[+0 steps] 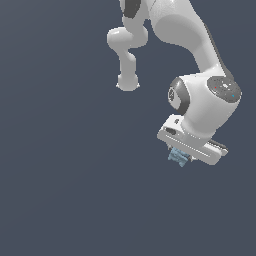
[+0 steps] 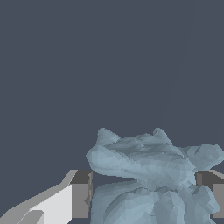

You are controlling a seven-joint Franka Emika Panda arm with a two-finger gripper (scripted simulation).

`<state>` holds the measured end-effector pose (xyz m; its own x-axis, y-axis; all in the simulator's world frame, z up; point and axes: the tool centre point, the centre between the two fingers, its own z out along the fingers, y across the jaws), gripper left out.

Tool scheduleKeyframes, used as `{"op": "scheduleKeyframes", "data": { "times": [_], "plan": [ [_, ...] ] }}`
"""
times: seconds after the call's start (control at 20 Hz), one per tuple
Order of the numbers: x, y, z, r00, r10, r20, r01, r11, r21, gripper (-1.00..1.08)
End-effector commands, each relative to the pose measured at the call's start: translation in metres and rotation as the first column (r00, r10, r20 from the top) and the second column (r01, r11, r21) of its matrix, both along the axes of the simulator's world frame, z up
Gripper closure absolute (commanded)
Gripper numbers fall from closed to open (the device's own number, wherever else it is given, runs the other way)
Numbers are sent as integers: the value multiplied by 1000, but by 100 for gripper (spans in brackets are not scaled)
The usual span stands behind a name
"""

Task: Pick up the object and move it to a goal position.

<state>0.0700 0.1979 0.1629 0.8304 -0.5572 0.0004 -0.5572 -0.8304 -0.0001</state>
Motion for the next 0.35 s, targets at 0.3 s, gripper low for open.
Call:
{"op": "scheduleKeyframes", "data": {
  "times": [0.3],
  "plan": [
    [7,6,5,1000,0,0,0,1000,0,108]
  ]
}}
